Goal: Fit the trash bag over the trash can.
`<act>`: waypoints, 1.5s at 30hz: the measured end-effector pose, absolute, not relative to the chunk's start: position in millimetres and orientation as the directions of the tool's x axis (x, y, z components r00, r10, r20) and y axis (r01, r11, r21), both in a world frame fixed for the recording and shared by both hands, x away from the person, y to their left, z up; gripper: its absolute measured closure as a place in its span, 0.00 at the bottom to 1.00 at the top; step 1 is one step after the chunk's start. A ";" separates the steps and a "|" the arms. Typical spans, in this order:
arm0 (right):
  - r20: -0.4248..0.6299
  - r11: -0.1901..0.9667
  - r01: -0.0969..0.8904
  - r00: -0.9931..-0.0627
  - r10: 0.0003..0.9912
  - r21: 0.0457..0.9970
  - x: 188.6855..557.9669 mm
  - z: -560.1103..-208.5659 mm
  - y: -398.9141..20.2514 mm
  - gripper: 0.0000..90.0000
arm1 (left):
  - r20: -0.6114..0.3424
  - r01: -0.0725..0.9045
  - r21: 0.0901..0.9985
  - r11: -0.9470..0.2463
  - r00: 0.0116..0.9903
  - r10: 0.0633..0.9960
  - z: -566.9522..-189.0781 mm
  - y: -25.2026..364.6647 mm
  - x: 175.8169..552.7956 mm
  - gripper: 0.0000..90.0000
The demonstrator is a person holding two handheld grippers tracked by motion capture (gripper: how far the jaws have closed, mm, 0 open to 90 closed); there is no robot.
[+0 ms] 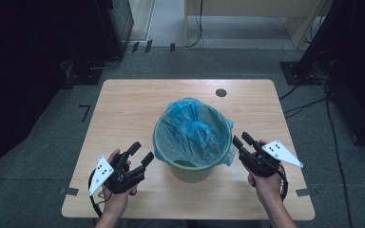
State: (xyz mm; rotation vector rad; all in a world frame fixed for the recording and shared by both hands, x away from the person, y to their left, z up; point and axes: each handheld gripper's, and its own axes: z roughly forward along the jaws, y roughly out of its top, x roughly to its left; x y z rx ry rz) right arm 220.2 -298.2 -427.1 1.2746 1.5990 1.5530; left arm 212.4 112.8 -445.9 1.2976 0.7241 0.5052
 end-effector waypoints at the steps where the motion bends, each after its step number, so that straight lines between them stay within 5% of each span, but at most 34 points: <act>1: 0.214 -0.128 0.233 -0.398 0.892 0.964 216.7 -427.6 -298.2 0.64 | -0.190 0.049 0.975 0.216 0.689 0.699 -447.3 111.4 211.2 0.37; 6: 0.242 -0.161 0.196 -0.519 0.820 0.967 198.0 -428.4 -301.1 0.48 | -0.128 0.025 0.987 0.159 0.720 0.682 -455.3 97.9 209.7 0.26; 11: 0.210 -0.141 0.162 -0.584 0.784 0.977 187.5 -435.3 -301.4 0.27 | -0.092 0.021 0.994 0.110 0.722 0.686 -457.8 88.5 213.0 0.29; 13: 0.204 -0.132 0.161 -0.606 0.769 0.978 186.9 -436.4 -297.6 0.20 | -0.100 0.030 0.993 0.115 0.730 0.676 -458.1 87.2 214.4 0.36; 21: 0.107 -0.019 0.143 -0.636 0.764 0.989 187.5 -440.2 -266.8 0.20 | -0.110 0.072 0.994 0.085 0.755 0.646 -462.8 85.6 217.6 0.73; 24: 0.052 0.036 0.125 -0.633 0.773 0.992 185.6 -443.8 -258.7 0.31 | -0.106 0.083 0.994 0.067 0.759 0.643 -462.7 86.1 217.9 0.89; 26: 0.045 0.035 0.113 -0.634 0.772 0.993 183.2 -445.7 -257.1 0.55 | -0.118 0.092 0.993 0.074 0.766 0.632 -461.9 87.1 217.9 0.98; 30: 0.041 0.042 0.117 -0.625 0.779 0.992 184.4 -448.6 -259.1 0.90 | -0.116 0.104 0.993 0.056 0.775 0.622 -462.7 88.5 217.6 1.00; 32: 0.050 0.039 0.126 -0.632 0.774 0.991 186.0 -450.0 -261.2 1.00 | -0.120 0.117 0.992 0.045 0.774 0.622 -463.7 88.2 217.9 1.00; 37: 0.046 0.112 0.188 -0.679 0.733 0.976 187.0 -461.0 -258.2 1.00 | -0.145 0.198 0.980 -0.016 0.769 0.622 -473.2 83.8 218.1 1.00; 45: 0.064 0.298 0.469 -0.614 0.787 0.831 200.1 -507.2 -255.0 1.00 | -0.320 0.571 0.814 -0.105 0.592 0.740 -501.8 94.4 234.0 1.00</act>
